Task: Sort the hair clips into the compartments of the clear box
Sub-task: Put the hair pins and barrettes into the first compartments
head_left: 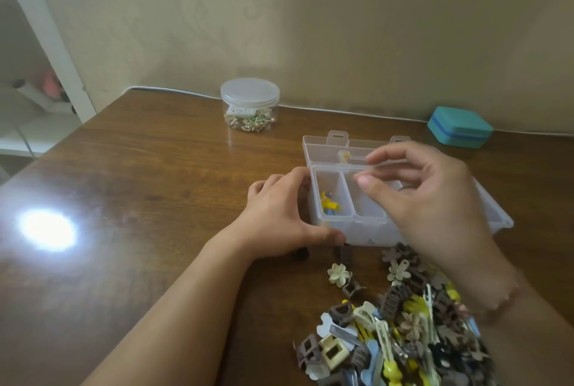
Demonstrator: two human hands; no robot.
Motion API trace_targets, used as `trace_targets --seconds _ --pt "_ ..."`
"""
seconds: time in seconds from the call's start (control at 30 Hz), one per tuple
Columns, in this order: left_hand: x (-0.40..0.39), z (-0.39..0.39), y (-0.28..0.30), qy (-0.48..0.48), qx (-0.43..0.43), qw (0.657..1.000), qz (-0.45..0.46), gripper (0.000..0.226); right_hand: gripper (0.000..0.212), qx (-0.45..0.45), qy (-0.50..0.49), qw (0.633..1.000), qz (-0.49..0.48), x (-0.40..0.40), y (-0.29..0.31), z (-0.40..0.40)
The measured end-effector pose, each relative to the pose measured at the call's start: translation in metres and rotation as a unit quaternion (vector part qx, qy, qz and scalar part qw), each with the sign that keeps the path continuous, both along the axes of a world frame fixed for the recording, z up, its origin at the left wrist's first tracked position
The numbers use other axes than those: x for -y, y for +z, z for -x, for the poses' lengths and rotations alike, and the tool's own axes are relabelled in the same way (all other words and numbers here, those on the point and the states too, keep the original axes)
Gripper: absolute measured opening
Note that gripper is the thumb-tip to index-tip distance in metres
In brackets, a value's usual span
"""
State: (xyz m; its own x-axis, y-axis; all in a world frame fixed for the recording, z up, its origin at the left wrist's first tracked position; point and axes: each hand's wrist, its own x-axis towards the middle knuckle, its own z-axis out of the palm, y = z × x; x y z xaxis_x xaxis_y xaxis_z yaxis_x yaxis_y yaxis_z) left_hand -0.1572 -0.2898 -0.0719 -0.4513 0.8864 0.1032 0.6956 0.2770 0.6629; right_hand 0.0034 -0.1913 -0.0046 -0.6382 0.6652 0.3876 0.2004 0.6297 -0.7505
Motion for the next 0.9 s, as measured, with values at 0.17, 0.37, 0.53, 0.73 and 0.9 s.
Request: trace_targets --seconds 0.17,0.37,0.53,0.73,0.9 --pt "-0.001 -0.001 -0.002 0.007 -0.005 1.0 -0.008 0.089 0.013 0.056 0.081 0.995 -0.006 -0.001 0.02 -0.033" --pt "-0.001 -0.003 -0.001 0.012 -0.005 1.0 -0.01 0.087 0.019 0.352 0.313 0.864 -0.178 0.02 0.011 -0.042" --pt "0.0 -0.003 0.002 0.01 0.001 1.0 0.004 0.09 0.025 0.385 0.318 0.829 -0.251 0.036 0.005 -0.044" --pt "-0.001 -0.002 0.001 0.012 0.003 1.0 0.004 0.089 0.032 0.401 0.229 0.837 -0.292 0.043 -0.001 -0.039" --pt "-0.001 -0.002 0.0 0.013 0.002 1.0 0.001 0.088 0.04 0.403 0.206 0.838 -0.305 0.044 -0.005 -0.034"
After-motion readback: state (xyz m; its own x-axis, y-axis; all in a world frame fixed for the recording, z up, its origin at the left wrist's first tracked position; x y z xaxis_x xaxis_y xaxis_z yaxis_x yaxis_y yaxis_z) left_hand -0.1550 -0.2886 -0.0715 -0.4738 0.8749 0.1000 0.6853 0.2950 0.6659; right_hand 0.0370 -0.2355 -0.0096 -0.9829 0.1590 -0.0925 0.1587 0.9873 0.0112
